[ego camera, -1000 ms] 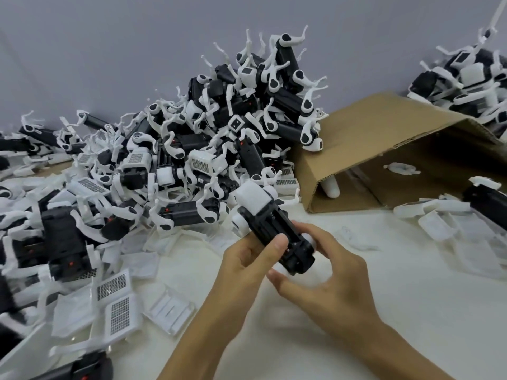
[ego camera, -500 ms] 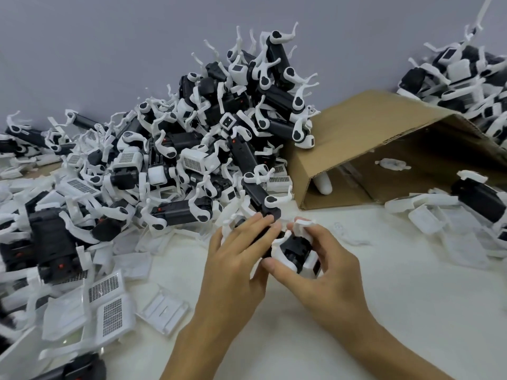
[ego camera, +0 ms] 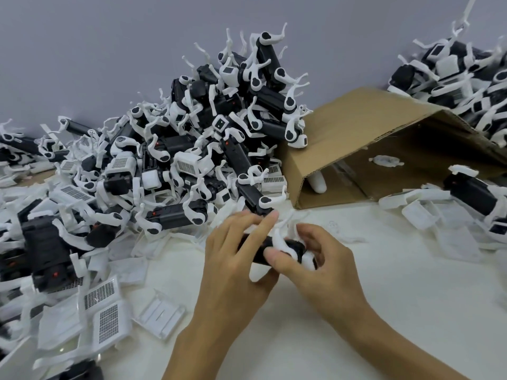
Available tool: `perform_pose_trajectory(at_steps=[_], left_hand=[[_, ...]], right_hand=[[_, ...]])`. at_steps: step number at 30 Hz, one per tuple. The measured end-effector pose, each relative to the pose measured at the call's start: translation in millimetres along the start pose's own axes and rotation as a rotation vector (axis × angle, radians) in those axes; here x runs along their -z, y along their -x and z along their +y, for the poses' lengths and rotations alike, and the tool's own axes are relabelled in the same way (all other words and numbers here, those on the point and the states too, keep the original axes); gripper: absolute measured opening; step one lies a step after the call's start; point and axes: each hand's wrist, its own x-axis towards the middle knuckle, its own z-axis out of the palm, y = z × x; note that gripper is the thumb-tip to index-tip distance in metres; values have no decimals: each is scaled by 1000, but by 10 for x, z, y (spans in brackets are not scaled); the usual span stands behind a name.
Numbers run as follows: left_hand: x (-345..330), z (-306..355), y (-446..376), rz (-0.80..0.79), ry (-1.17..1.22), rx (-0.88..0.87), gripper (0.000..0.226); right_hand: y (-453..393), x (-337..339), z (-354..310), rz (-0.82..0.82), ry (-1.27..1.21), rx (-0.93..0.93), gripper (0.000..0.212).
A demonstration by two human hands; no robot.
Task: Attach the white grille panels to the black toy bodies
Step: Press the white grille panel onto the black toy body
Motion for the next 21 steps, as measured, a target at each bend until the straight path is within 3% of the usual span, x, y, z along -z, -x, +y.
perform_pose_trajectory(at_steps=[2,5,7,9,12,16,19,21], left_hand=[[-18,-1,13,40,-12,-9,79],[-22,-6,46,150,152,-14,65],[5,37,26,246,397,139,67],[69,80,-41,315,754,410,59],[163,42,-103,338,1109,752,27],[207,29,-139,171,1532,1103,58],[171,80,-136,140,1653,1136,49],[129,121,-112,87,1705,1126,51]], right_hand=[[-42,26,-5,25,-140,-90,62],[-97,107,-54,39,-375,-236,80],[-118,125,-47,69,-436,-226,78],[-120,105,-25,88,-407,-184,71],[-85,71,-15,110,-293,-51,56],[29,54,-17,-43,-43,302,64],[79,1,13,-160,134,524,56],[82,-32,9,-179,160,553,45]])
